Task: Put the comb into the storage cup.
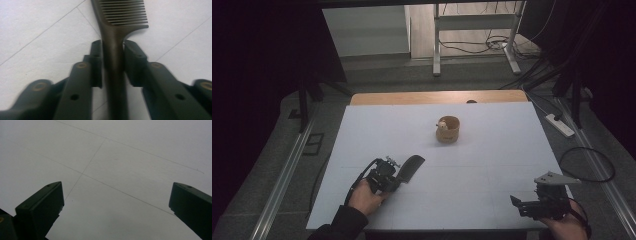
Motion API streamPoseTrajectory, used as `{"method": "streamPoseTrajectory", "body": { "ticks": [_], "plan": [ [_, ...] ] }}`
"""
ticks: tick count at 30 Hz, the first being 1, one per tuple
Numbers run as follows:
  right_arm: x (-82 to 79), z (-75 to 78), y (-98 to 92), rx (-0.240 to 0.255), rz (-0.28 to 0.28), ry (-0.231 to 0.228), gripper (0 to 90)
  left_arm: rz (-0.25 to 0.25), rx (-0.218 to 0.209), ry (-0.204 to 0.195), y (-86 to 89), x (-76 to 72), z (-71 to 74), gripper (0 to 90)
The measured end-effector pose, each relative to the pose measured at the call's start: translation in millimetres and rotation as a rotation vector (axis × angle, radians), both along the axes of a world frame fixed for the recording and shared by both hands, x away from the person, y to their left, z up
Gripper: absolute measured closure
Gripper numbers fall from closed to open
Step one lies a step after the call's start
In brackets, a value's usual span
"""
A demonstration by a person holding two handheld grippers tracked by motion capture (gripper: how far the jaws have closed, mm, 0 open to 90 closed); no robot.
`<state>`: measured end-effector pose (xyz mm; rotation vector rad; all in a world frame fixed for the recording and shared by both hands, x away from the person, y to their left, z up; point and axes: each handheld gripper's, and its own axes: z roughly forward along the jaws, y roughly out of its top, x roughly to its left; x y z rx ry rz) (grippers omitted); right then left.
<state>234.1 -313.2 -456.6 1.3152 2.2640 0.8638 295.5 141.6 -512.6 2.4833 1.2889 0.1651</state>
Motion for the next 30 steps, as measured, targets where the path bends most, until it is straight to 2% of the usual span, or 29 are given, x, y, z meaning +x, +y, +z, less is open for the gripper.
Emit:
{"method": "streamPoseTrajectory", "body": {
  "ticks": [5, 14, 16, 22, 30],
  "plan": [
    [-0.1, 0.0, 0.0, 0.0, 0.001, -0.001, 0.0, 0.005, -0.004, 0.005, 0.8, 0.4, 0.2, 71.5],
    [-0.1, 0.2, -0.3, 0.003, 0.001, -0.001, 0.0, 0.028, -0.067, 0.029, 8.5, 3.6, -0.1, 71.8],
    [-0.2, 0.2, -0.2, 0.002, 0.002, -0.003, 0.0, 0.031, -0.067, 0.021, 9.2, 3.3, 0.7, 71.8],
    [-0.1, 0.1, -0.1, 0.001, 0.001, -0.004, 0.0, 0.033, -0.116, -0.012, 14.7, 1.9, 6.3, 71.8],
    [-0.2, 0.3, -0.3, 0.003, 0.002, -0.004, 0.0, 0.026, -0.17, -0.083, 18.3, -2.1, 15.3, 71.8]
  ]
}}
